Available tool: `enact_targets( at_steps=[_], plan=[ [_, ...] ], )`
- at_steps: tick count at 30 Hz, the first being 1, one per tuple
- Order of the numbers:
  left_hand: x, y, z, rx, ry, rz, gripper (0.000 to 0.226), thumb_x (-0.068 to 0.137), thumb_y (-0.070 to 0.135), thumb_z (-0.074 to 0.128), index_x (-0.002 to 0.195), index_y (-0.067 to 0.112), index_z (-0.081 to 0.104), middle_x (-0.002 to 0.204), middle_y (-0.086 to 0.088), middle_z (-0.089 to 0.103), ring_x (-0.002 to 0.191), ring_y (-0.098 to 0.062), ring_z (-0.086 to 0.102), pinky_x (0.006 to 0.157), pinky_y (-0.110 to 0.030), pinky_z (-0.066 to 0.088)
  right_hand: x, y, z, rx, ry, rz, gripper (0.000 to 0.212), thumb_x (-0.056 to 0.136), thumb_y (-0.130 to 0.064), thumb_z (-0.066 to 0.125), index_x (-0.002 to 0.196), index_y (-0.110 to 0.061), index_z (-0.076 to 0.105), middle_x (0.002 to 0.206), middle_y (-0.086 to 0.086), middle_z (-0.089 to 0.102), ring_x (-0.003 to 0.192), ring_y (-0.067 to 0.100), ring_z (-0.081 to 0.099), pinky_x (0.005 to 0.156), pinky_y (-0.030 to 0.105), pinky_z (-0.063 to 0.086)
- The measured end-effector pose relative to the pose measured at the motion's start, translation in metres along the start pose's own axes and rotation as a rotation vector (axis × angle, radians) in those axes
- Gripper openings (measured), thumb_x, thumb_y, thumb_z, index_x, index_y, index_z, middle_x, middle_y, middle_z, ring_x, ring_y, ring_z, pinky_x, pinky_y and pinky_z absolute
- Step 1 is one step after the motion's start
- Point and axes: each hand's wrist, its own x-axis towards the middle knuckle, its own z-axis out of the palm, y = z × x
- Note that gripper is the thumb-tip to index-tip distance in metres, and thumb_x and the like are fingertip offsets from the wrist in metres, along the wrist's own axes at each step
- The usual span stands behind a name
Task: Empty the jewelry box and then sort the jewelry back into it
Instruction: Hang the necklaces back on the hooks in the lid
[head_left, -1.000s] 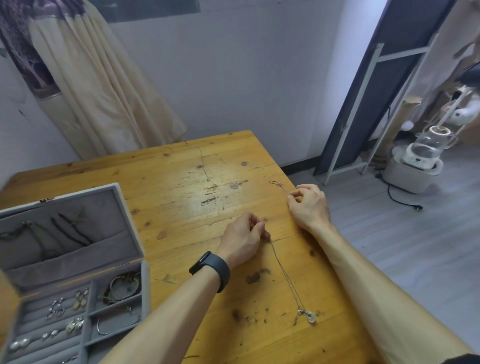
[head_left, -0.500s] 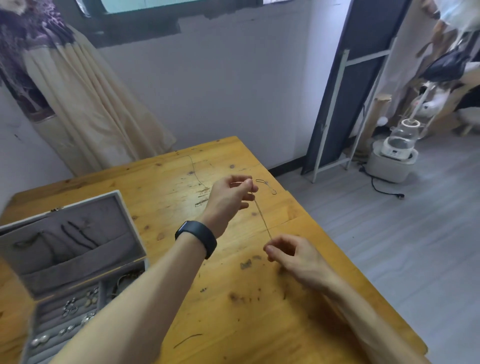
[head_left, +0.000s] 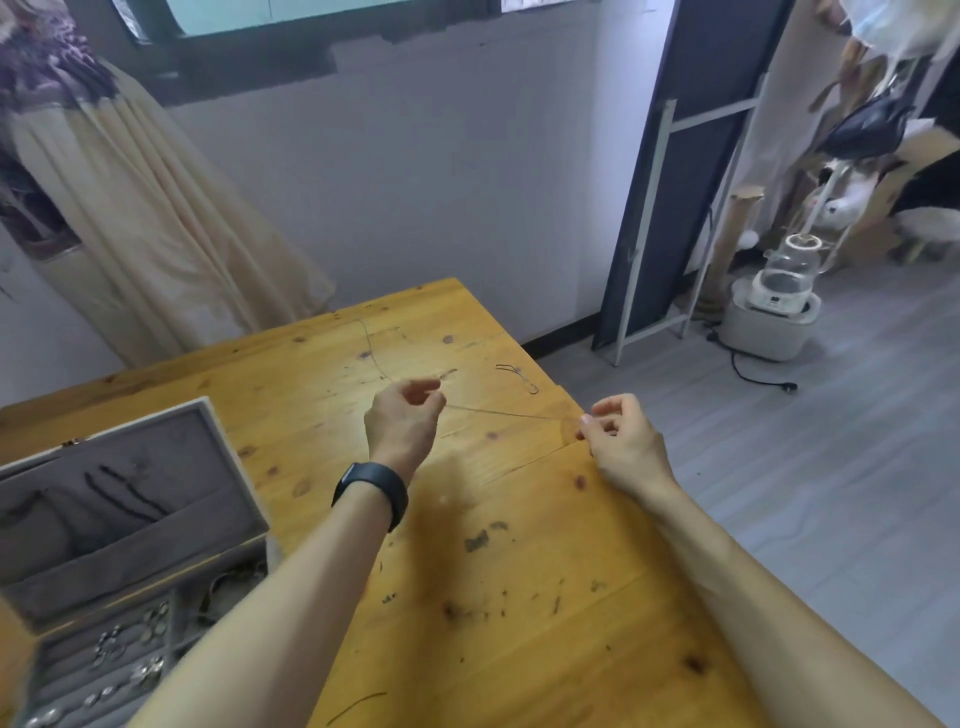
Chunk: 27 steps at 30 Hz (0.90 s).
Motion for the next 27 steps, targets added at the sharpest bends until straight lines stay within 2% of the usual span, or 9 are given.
enact_targets(
  at_steps=[2, 4, 8, 11, 13, 16, 20, 24, 27],
  plan=[
    [-0.003, -0.015, 0.004, 0.052, 0.03, -0.031, 0.02, 0.092, 0.023, 0.068, 0.111, 0.022, 0.075, 0.106, 0.005, 0.073, 0.101, -0.013, 0.067, 0.095, -0.03, 0.053, 0.021, 0.0, 0.007, -0.107, 0.031, -0.041, 0.016, 0.097, -0.038, 0.059, 0.106, -0.024, 0.059, 0.1, -0.005, 0.067, 0.096, 0.016, 0.06, 0.079, 0.029, 0.048],
    [-0.008, -0.027, 0.006, 0.097, 0.045, -0.046, 0.02, 0.093, 0.022, 0.066, 0.111, 0.021, 0.075, 0.11, 0.004, 0.073, 0.104, -0.013, 0.066, 0.096, -0.028, 0.051, 0.039, 0.0, 0.015, -0.196, 0.052, -0.111, 0.017, 0.095, -0.038, 0.062, 0.104, -0.025, 0.066, 0.101, -0.004, 0.068, 0.097, 0.016, 0.06, 0.081, 0.028, 0.048],
    [-0.016, -0.043, 0.005, 0.191, 0.079, -0.045, 0.019, 0.094, 0.024, 0.064, 0.109, 0.024, 0.075, 0.109, 0.006, 0.074, 0.103, -0.013, 0.066, 0.089, -0.024, 0.05, 0.065, -0.004, 0.031, -0.29, 0.04, -0.227, 0.02, 0.095, -0.037, 0.061, 0.108, -0.025, 0.072, 0.107, 0.0, 0.065, 0.1, 0.017, 0.06, 0.082, 0.027, 0.046],
    [-0.023, -0.052, 0.005, 0.318, 0.104, 0.017, 0.02, 0.093, 0.031, 0.062, 0.108, 0.03, 0.075, 0.104, 0.01, 0.074, 0.093, -0.015, 0.069, 0.084, -0.029, 0.056, 0.073, -0.003, 0.042, -0.358, 0.006, -0.23, 0.023, 0.096, -0.036, 0.06, 0.109, -0.023, 0.074, 0.107, -0.001, 0.058, 0.102, 0.019, 0.058, 0.084, 0.028, 0.045],
    [-0.026, -0.057, 0.005, 0.394, 0.115, 0.096, 0.019, 0.093, 0.034, 0.063, 0.107, 0.03, 0.076, 0.1, 0.009, 0.074, 0.095, -0.015, 0.067, 0.083, -0.033, 0.057, 0.073, -0.001, 0.046, -0.368, 0.012, -0.236, 0.023, 0.096, -0.034, 0.061, 0.108, -0.021, 0.075, 0.105, -0.001, 0.054, 0.102, 0.02, 0.056, 0.084, 0.027, 0.041],
    [-0.026, -0.062, 0.005, 0.469, 0.116, 0.147, 0.018, 0.093, 0.038, 0.064, 0.105, 0.031, 0.076, 0.097, 0.007, 0.07, 0.101, -0.018, 0.058, 0.087, -0.039, 0.051, 0.07, 0.004, 0.049, -0.378, 0.036, -0.271, 0.024, 0.098, -0.032, 0.059, 0.109, -0.017, 0.074, 0.107, 0.003, 0.058, 0.102, 0.021, 0.056, 0.083, 0.029, 0.043],
    [-0.026, -0.066, 0.005, 0.511, 0.124, 0.171, 0.018, 0.095, 0.039, 0.061, 0.103, 0.032, 0.075, 0.105, 0.007, 0.064, 0.107, -0.018, 0.053, 0.089, -0.034, 0.043, 0.067, 0.007, 0.048, -0.354, 0.054, -0.284, 0.022, 0.099, -0.026, 0.057, 0.11, -0.018, 0.074, 0.11, 0.004, 0.061, 0.105, 0.023, 0.057, 0.088, 0.031, 0.045],
    [-0.026, -0.066, 0.003, 0.548, 0.098, 0.181, 0.02, 0.097, 0.038, 0.058, 0.107, 0.03, 0.073, 0.11, 0.007, 0.062, 0.108, -0.018, 0.052, 0.089, -0.033, 0.044, 0.063, 0.008, 0.046, -0.332, 0.064, -0.293, 0.023, 0.098, -0.019, 0.056, 0.114, -0.016, 0.071, 0.118, 0.005, 0.062, 0.108, 0.022, 0.058, 0.087, 0.027, 0.045],
    [-0.031, -0.063, -0.002, 0.57, 0.046, 0.18, 0.022, 0.098, 0.037, 0.055, 0.113, 0.03, 0.07, 0.117, 0.007, 0.061, 0.111, -0.017, 0.051, 0.092, -0.033, 0.044, 0.051, 0.006, 0.042, -0.292, 0.069, -0.291, 0.027, 0.094, -0.015, 0.057, 0.119, -0.018, 0.067, 0.124, 0.004, 0.06, 0.107, 0.022, 0.061, 0.088, 0.032, 0.052]
  ],
)
